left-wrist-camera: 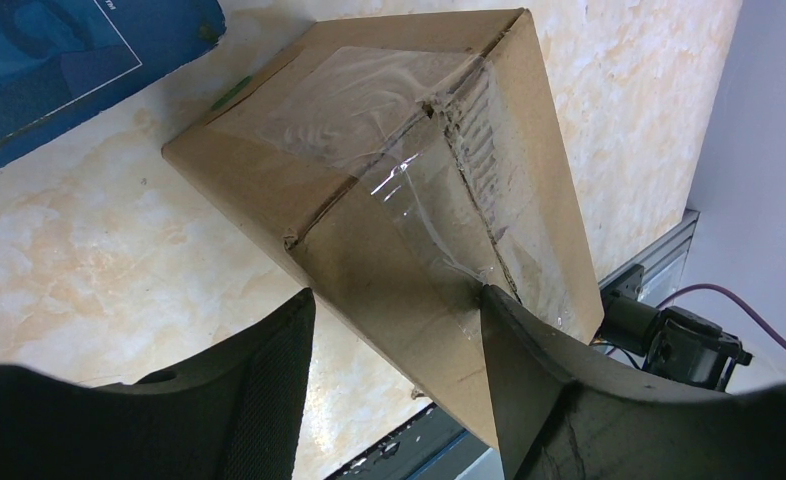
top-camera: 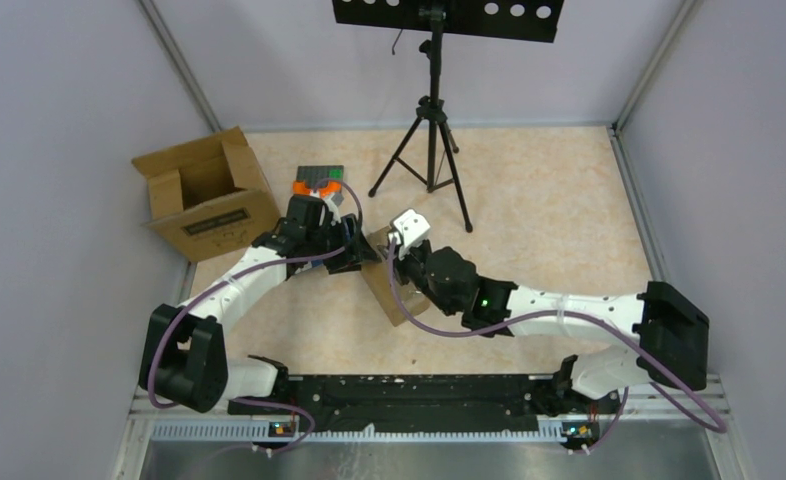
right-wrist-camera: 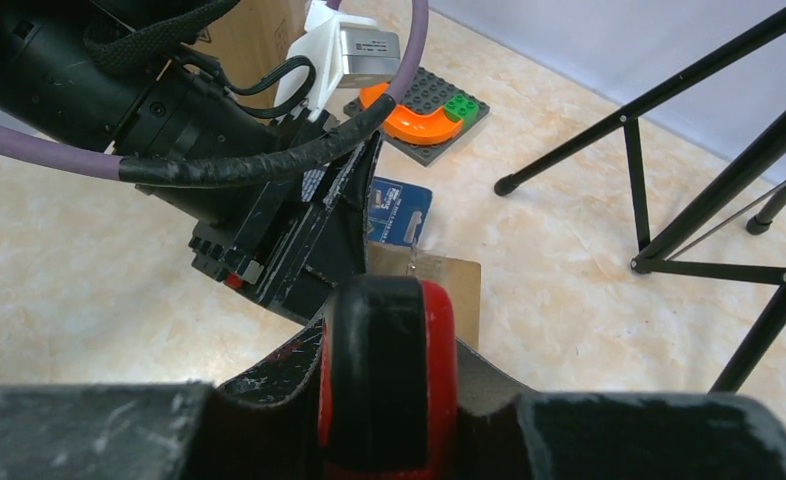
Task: Unpack the express box
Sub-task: Cut the express box at the center of the board.
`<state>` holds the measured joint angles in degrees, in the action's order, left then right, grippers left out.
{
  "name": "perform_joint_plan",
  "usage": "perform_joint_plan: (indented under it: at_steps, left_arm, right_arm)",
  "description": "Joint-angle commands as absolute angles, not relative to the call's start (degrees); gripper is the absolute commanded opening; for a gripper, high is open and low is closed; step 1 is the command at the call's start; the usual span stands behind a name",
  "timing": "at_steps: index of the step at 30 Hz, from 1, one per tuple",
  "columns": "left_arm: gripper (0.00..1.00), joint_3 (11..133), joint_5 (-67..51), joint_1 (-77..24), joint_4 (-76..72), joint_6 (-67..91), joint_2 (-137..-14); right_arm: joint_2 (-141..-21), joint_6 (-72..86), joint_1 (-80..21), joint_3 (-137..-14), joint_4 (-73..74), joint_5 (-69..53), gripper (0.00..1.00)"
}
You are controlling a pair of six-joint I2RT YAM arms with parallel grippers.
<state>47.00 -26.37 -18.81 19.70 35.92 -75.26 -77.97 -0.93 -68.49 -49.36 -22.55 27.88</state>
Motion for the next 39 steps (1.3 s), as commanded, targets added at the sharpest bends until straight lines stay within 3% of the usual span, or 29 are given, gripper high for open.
perform_joint_plan:
  at_steps: [1, 39]
  left_arm:
    - [0.64, 45.7, -23.4, -18.7, 20.0, 35.3, -75.2]
    - [0.65, 46.3, -21.3, -18.6, 20.5, 36.7, -74.7]
  right_arm:
    - [-75.0, -1.8, -69.3, -48.9, -24.8, 29.6, 0.0]
    - [-69.9, 4.9, -70.1, -45.8, -12.4, 31.5, 0.0]
